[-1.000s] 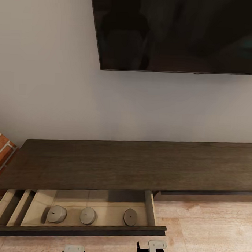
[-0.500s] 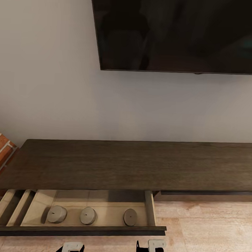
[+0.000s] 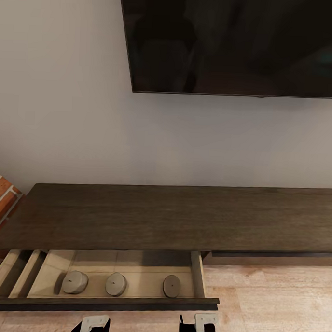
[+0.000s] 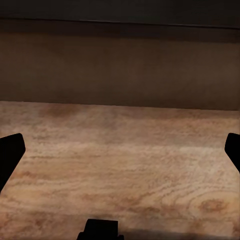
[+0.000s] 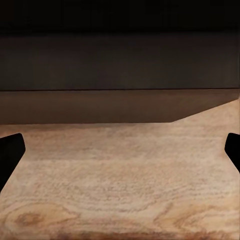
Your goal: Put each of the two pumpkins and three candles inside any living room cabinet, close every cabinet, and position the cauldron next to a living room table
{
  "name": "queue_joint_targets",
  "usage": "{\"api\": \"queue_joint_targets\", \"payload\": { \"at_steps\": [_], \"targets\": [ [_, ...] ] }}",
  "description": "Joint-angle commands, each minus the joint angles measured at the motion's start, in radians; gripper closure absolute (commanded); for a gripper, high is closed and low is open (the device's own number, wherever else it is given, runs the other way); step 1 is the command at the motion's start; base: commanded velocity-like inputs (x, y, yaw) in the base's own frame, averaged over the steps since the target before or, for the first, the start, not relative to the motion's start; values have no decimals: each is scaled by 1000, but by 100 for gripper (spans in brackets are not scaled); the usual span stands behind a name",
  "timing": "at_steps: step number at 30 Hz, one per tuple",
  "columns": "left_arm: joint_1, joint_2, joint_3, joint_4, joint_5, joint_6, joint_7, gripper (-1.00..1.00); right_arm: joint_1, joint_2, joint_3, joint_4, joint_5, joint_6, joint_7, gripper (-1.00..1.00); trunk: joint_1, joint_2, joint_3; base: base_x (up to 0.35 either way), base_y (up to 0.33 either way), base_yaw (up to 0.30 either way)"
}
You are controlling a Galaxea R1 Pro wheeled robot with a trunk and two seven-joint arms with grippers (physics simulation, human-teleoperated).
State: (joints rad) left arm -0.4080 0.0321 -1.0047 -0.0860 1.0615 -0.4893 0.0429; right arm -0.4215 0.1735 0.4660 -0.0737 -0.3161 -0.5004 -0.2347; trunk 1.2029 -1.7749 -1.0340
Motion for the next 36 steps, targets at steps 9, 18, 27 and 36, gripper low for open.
{"api": "queue_joint_targets", "payload": {
  "at_steps": [9, 18, 27, 36],
  "targets": [
    [-1, -2, 1, -1, 0, 0, 0, -100, -2, 0, 0, -2, 4, -1, 0, -100, 0, 0, 0, 0, 0, 0],
    [-22, 0, 1, -10, -1, 0, 0, -100, -4, 0, 0, -28, 5, 0, 0, -100, 0, 0, 0, 0, 0, 0],
    [-48, -4, 1, -20, -2, 1, 0, -100, -26, 1, 0, -29, 3, 2, -1, -100, 0, 0, 0, 0, 0, 0],
    [-52, -4, 1, -22, -2, 1, 0, -100, -29, 1, 0, -31, 5, 2, -1, -100, 0, 0, 0, 0, 0, 0]
  ]
}}
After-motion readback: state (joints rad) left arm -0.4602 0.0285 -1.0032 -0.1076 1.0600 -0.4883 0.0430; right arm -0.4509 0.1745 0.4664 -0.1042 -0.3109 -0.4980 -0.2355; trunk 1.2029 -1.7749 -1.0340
